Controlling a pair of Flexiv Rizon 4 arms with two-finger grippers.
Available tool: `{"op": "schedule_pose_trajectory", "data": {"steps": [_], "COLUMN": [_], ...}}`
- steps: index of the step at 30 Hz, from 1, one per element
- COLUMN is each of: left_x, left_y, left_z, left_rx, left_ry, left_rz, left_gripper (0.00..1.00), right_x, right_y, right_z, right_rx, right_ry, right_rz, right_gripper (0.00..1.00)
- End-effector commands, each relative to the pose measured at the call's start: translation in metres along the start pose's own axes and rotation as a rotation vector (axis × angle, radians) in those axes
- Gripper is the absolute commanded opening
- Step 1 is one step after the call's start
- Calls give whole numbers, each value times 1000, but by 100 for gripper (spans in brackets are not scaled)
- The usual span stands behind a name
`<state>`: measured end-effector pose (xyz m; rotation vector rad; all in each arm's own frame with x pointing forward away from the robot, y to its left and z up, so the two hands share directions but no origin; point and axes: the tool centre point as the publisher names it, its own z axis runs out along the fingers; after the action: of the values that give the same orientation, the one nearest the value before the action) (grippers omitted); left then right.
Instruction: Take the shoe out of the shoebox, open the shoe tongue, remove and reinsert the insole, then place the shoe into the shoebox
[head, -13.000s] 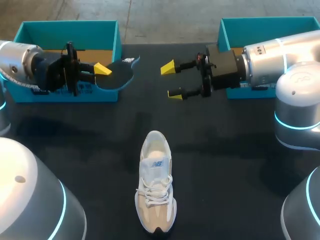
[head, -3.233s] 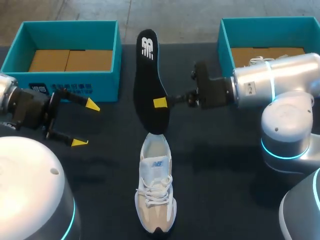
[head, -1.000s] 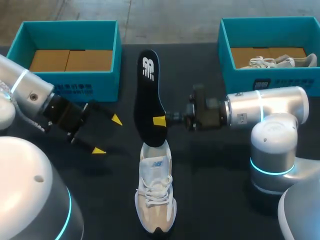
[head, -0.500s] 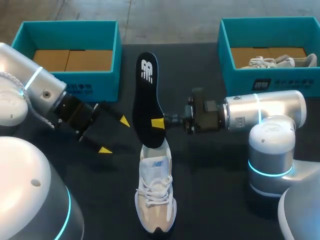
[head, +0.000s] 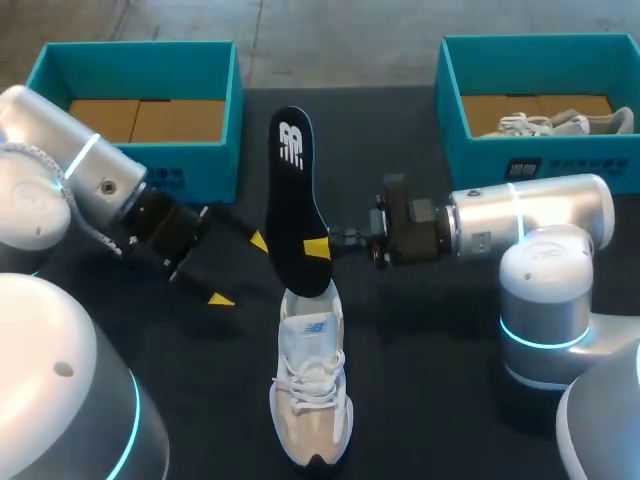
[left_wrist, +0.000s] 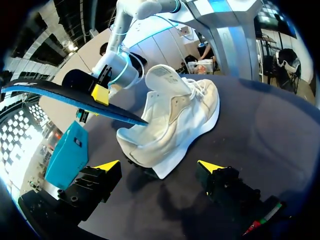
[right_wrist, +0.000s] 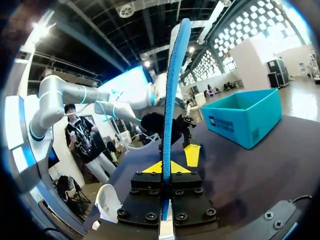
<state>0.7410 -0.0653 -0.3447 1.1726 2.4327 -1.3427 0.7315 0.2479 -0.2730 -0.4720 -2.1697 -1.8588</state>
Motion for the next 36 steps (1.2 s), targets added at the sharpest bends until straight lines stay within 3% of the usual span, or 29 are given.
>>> {"op": "schedule_pose_trajectory", "data": {"steps": [1,16,36], "left_x": [-3,-3,-3], "left_y": [4,4,4], "left_z": [1,1,1], "left_rx": [7,7,7], "left_ry": [7,7,7], "left_rz": [0,0,0], "left_gripper": [100,100,100], "right_x": [3,-3,14], "right_y": [0,-3,-6], "right_z": [0,2,15], "right_rx": [0,10,16], "right_ry": [-6,0,22], "right_rz": [0,1,6], "right_gripper": [0,0,0]}}
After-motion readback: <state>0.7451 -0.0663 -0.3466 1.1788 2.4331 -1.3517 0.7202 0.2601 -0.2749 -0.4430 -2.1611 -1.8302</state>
